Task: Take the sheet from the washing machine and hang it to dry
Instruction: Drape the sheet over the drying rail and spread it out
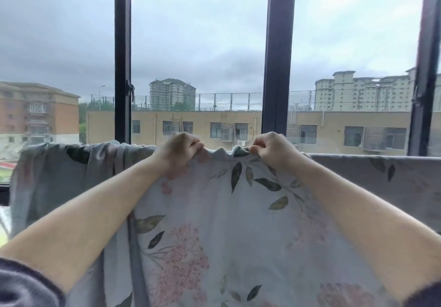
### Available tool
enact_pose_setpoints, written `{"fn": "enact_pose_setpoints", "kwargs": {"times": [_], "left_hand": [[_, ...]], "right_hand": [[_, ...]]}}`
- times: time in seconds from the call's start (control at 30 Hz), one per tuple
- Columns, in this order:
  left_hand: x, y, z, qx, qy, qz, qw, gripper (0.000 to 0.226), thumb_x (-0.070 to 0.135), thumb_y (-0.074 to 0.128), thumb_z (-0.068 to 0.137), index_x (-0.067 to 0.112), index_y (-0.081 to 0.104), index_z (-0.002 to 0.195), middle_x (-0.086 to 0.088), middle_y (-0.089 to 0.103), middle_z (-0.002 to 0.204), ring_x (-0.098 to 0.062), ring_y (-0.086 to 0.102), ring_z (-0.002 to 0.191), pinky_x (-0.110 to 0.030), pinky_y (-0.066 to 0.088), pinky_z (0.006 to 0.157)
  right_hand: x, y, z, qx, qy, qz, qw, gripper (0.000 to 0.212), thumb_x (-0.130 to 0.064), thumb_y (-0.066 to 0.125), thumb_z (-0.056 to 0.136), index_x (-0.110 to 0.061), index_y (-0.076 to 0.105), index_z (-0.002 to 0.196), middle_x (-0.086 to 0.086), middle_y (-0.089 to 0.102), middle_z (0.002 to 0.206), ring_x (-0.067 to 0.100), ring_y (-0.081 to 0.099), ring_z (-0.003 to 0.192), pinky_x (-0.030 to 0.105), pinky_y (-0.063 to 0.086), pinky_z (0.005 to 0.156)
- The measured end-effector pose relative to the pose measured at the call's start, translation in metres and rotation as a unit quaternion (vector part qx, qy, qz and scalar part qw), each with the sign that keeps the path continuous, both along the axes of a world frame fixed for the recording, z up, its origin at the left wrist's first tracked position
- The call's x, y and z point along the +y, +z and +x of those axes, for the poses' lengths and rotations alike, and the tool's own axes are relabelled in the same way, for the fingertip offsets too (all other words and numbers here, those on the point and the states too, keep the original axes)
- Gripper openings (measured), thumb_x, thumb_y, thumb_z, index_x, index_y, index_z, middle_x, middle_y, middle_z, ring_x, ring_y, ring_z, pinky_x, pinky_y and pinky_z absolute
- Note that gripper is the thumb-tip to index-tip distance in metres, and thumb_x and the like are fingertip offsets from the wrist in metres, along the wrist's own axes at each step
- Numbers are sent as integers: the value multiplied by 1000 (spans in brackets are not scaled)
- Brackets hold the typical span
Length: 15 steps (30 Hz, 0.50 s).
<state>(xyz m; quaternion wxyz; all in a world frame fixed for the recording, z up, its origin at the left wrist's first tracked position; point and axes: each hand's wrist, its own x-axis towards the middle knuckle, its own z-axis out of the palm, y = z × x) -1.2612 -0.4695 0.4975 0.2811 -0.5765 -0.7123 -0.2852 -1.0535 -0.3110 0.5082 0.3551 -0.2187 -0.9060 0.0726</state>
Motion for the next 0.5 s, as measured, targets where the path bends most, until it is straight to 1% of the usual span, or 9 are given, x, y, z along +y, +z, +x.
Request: {"fn": "enact_pose_setpoints", "kwargs": {"times": [0.03,0.1,0.2,0.23,0.27,0.33,0.37,0.43,0.5], "left_hand": [[3,2,2,-7,10,4,1000,29,27,53,94,21,58,65,-4,66,72,-27,62,73,-39,52,71],[4,5,3,-10,40,26,999,24,24,51,96,17,63,76,-10,68,81,-27,62,75,-35,51,71],[2,17,-3,6,98,124,987,26,27,44,98,10,62,89,-18,68,86,-32,61,78,-33,42,63],[1,20,-5,-4,122,127,984,27,29,42,99,11,61,92,-18,67,89,-33,62,81,-33,43,65],[3,22,-6,-32,149,88,984,29,31,39,99,11,60,98,-17,67,96,-33,61,86,-35,46,70],[7,18,-9,-106,210,-55,970,42,39,30,100,13,58,116,-15,61,120,-30,58,104,-40,45,89],[8,14,-10,-120,230,-92,961,47,42,26,99,14,56,123,-14,57,127,-29,55,109,-39,42,92],[7,8,-8,-88,229,-68,967,46,42,24,100,15,55,121,-13,59,125,-27,55,104,-38,40,85],[-3,-1,-3,-30,213,-4,977,42,40,25,100,14,54,114,-14,65,105,-28,58,93,-37,38,79]], "right_hand": [[-2,1,-1,8,-18,11,1000,17,-29,58,91,-19,72,86,-3,70,84,19,63,84,42,54,80],[-6,3,-4,28,-57,32,997,17,-28,56,92,-19,70,87,0,69,86,22,62,84,42,53,78],[-5,13,-12,136,-70,36,988,18,-28,54,94,-18,68,88,6,69,86,26,62,83,40,53,75],[-4,15,-16,156,-65,27,985,19,-28,54,94,-17,68,88,6,69,86,26,62,83,38,53,75],[-3,16,-20,131,-61,9,989,21,-30,52,95,-17,67,90,5,68,87,24,61,82,35,52,75],[-6,13,-29,-46,-81,-40,995,37,-42,40,98,-16,66,104,5,66,100,23,60,91,34,47,81],[-9,10,-31,-123,-111,-50,985,48,-49,32,99,-16,62,115,7,63,114,25,59,104,36,43,89],[-10,7,-32,-164,-148,-43,974,61,-56,21,98,-15,55,128,8,53,136,27,49,123,39,36,99],[-10,8,-33,-156,-144,-32,977,64,-58,18,98,-14,53,130,9,49,141,27,46,127,39,35,100]]}}
